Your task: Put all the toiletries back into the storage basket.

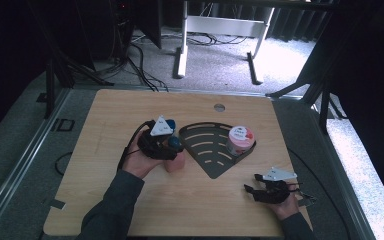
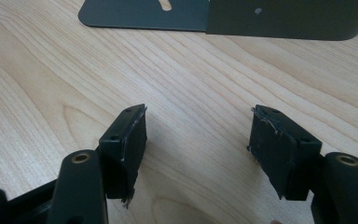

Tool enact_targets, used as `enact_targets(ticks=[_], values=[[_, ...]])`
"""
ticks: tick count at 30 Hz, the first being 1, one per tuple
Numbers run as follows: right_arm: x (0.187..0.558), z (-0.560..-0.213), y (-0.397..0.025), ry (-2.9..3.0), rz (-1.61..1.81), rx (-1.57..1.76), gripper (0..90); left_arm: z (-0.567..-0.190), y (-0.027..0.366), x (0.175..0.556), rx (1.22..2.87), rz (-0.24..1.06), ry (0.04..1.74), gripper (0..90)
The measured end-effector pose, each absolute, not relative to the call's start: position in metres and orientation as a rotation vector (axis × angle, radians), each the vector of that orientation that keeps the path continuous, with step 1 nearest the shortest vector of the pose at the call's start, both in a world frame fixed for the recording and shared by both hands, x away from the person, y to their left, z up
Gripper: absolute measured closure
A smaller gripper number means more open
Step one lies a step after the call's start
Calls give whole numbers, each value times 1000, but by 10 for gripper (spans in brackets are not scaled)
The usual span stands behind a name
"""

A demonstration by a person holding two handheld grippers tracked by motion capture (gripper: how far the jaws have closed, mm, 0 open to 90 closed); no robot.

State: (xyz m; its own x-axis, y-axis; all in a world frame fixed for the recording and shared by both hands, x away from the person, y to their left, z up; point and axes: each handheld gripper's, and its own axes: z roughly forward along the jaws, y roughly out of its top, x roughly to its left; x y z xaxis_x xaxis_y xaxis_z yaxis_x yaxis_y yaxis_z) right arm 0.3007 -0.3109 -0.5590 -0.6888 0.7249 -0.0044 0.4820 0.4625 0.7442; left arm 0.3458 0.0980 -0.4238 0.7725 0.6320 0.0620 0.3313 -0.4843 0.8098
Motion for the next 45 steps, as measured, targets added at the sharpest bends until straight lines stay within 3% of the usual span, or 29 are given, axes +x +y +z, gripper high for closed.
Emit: enact_targets(ticks=[5,23,45], values=[[301,-559,-311,2396,1065,1023,360,-427,99,349,2114,453,721,297],[301,-559,-311,2403,1065,1017,349,-440,101,357,2141,432,721,285],[301,-559,-311,2412,1066,1007,334,-463,92,365,2184,401,704,326]])
